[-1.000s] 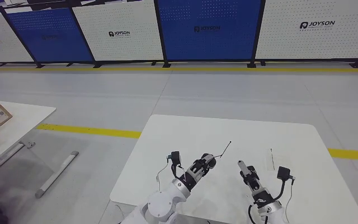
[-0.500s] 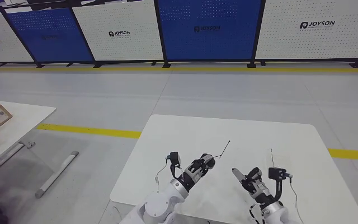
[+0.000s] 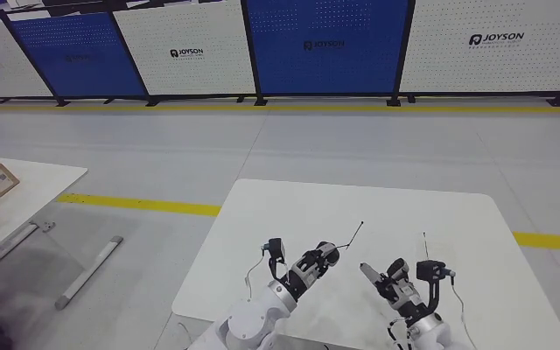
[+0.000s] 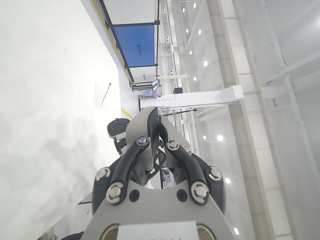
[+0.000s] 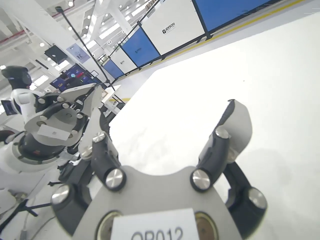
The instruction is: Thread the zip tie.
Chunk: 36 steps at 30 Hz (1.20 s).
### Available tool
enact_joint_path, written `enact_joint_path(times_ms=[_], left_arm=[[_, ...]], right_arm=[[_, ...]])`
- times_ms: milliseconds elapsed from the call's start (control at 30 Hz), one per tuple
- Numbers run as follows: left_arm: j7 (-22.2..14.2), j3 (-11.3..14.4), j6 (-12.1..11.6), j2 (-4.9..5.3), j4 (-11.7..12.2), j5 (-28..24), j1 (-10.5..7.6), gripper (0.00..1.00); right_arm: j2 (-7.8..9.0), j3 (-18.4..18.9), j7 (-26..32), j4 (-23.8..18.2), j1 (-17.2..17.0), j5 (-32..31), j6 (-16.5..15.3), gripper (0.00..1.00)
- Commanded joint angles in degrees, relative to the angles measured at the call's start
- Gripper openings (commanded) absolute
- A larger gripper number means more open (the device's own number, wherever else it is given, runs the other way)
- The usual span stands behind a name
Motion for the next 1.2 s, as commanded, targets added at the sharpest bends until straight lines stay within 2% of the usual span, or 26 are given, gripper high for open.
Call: enact_joint_path(times_ms=[0,67,167,267,567,700,800,1067,1167], left_arm=[[-0.39,-0.24,0.17,0.03,-0.17,-0.68,0.13,0.00],[-0.61,-0.42,0.32,0.07,-0.39,-0.87,0.31,0.00],[-0.94,-0.14,0.72,0.05,-0.63,-1.02,0.43,0.00],[-1.30,0.32,1.21,-0.01,-0.59,-1.22,0.21,0.00],[-1.21,0.43,1.23,-0.03,-0.51,-1.20,0.13,0.00],[-1.09,1.20,1.63,-0.13,-0.71,-0.77,-0.05,0.00],[-0.44,1.91,2.17,-0.25,-0.59,-0.32,-0.32,0.00],[0.48,2.28,2.68,-0.38,-0.22,-0.19,-0.70,0.00],[0.54,2.53,2.64,-0.43,-0.07,-0.02,-0.82,0.00]], right_arm=[[0.33,0.72,-0.46,-0.02,-0.06,-4.96,-0.94,1.00],[0.69,0.93,-0.17,-0.57,-0.40,-9.98,-2.37,1.00],[1.09,1.30,0.99,-1.20,-0.89,-12.25,-3.72,1.00],[1.39,0.83,2.97,-1.88,-0.87,-10.39,-3.72,1.00],[1.39,0.82,2.99,-1.83,-0.85,-10.45,-3.60,1.00],[1.39,0.25,2.91,-1.49,0.27,-11.25,-3.70,1.00],[1.29,-1.11,2.10,-1.13,1.13,-15.96,-1.37,1.00],[1.26,-1.35,2.19,-1.04,1.21,-15.96,-1.39,1.00],[1.04,-1.62,0.09,-0.54,1.43,-16.70,2.02,1.00]])
